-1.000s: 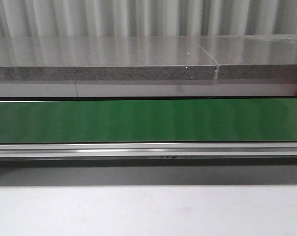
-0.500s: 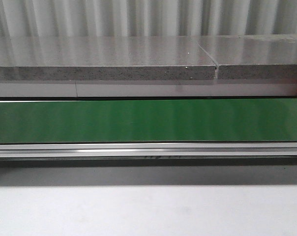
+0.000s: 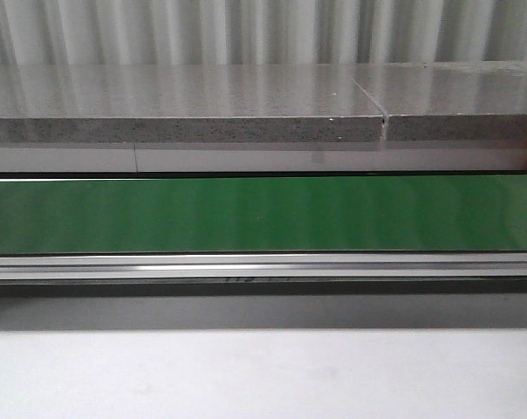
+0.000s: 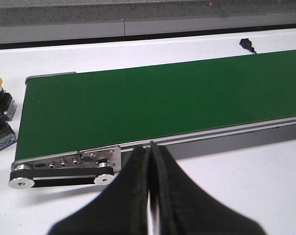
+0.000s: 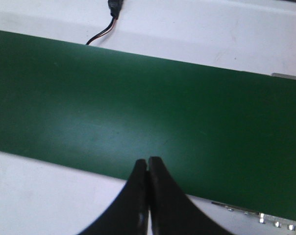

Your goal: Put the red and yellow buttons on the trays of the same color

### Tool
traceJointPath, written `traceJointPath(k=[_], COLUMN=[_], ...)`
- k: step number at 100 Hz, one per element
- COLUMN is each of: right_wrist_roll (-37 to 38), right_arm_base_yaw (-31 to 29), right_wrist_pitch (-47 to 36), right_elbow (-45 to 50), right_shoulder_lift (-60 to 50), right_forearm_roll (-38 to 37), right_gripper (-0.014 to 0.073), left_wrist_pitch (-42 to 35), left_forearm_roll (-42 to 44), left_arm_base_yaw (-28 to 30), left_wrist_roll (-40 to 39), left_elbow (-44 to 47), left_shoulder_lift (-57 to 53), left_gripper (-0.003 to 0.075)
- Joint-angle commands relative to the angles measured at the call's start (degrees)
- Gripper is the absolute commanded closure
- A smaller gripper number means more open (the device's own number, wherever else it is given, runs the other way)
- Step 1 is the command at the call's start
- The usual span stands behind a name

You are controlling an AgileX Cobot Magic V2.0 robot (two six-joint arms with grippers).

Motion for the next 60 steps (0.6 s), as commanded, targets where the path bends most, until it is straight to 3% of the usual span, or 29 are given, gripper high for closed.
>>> traceJointPath(k=[1, 60], right_wrist_roll=[-0.8, -0.8], right_arm_base_yaw=[0.7, 0.9], right_wrist_pitch=[-4.3, -5.0], right_elbow=[1.4, 13.5], right_shoulder_lift=[-5.8, -34.5], right_forearm_roll=[-0.5, -0.4], right_gripper=[0.07, 0.07], left_wrist_pitch=[-3.8, -4.5], left_forearm_roll=[-0.6, -0.6], left_arm_base_yaw=[-0.5, -0.5], left_wrist_roll=[-0.6, -0.6], left_elbow=[-1.5, -1.5], left_shoulder_lift=[0.5, 0.5], left_gripper=[0.0741, 0.0741])
